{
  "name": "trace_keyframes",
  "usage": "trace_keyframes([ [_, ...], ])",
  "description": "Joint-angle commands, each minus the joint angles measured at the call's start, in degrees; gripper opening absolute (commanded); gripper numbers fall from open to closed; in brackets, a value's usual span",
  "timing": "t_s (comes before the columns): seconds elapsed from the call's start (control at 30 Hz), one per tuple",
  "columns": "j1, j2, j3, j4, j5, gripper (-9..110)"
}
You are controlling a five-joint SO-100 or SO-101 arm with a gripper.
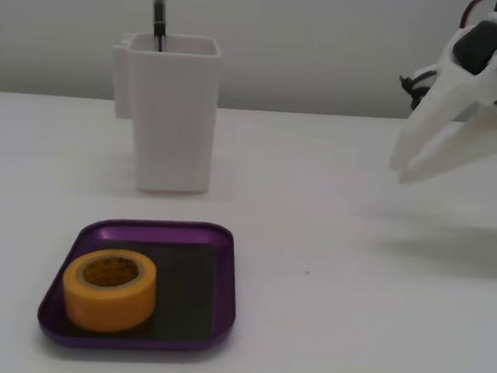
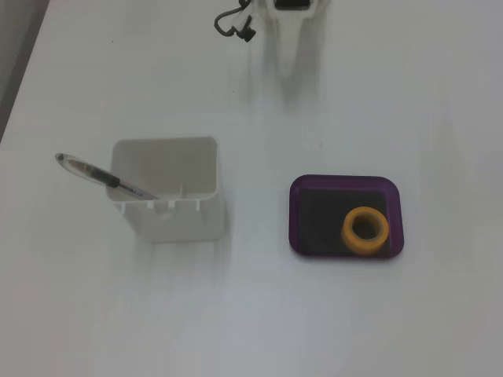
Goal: Remove the yellow tape from the box.
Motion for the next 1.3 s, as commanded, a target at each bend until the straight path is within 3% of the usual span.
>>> trace_keyframes([
  [0.0,0.4,-8.3,-3.6,-0.9,-3.6,0],
  [0.33,-1.1,-52.7,-35.9,5.4,-5.4,8],
  [0.53,-8.2,-74.4,-55.3,9.8,-4.9,10],
  [0.83,-14.9,-93.7,-77.9,9.3,2.5,10],
  [1.27,-15.2,-118.5,-101.8,9.8,6.5,10],
])
